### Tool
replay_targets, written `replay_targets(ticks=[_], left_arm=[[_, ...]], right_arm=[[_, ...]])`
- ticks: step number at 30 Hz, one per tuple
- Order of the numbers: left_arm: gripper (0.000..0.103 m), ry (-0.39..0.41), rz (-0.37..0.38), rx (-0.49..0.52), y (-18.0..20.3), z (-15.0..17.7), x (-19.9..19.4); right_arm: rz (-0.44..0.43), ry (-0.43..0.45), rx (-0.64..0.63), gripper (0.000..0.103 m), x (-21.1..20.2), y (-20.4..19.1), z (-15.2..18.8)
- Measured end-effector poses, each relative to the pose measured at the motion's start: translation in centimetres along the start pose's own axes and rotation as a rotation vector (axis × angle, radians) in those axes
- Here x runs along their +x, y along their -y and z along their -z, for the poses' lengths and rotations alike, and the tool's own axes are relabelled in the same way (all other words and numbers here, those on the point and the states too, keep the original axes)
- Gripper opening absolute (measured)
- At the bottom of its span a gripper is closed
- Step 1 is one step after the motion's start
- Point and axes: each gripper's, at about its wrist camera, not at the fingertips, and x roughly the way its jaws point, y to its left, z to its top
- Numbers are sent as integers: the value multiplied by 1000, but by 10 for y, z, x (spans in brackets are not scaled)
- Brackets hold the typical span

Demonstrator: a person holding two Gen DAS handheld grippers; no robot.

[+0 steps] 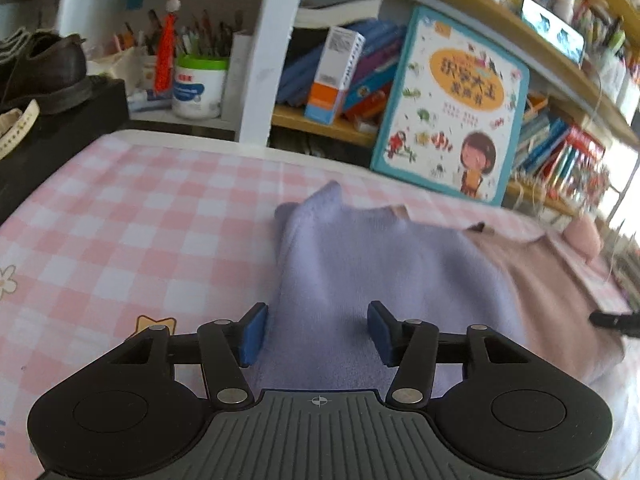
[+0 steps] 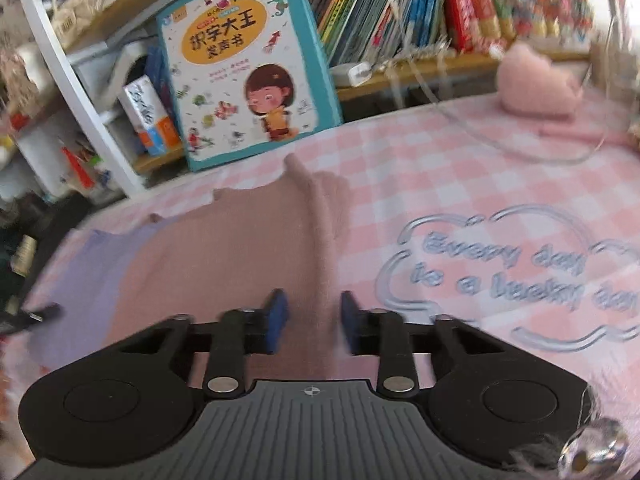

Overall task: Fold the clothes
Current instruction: 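Open both tools and release the folded sweater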

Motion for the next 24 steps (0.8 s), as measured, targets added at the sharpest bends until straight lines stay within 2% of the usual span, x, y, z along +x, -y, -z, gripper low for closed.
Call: replay_targets(ticks=[9, 17, 21, 24], left_arm=[[52, -18, 16, -48, -17, -15, 24], [51, 8, -61, -59, -43, -37, 42], [41, 31, -93, -80, -57, -46, 49], [40, 38, -100, -109, -67, -53, 55]], right_arm=[[14, 2, -26, 19, 22, -18, -9], [-5, -3, -58, 19, 56, -44, -21], [-11, 1, -73, 19, 73, -58, -26], [-9, 2, -88, 19, 85, -67, -30]])
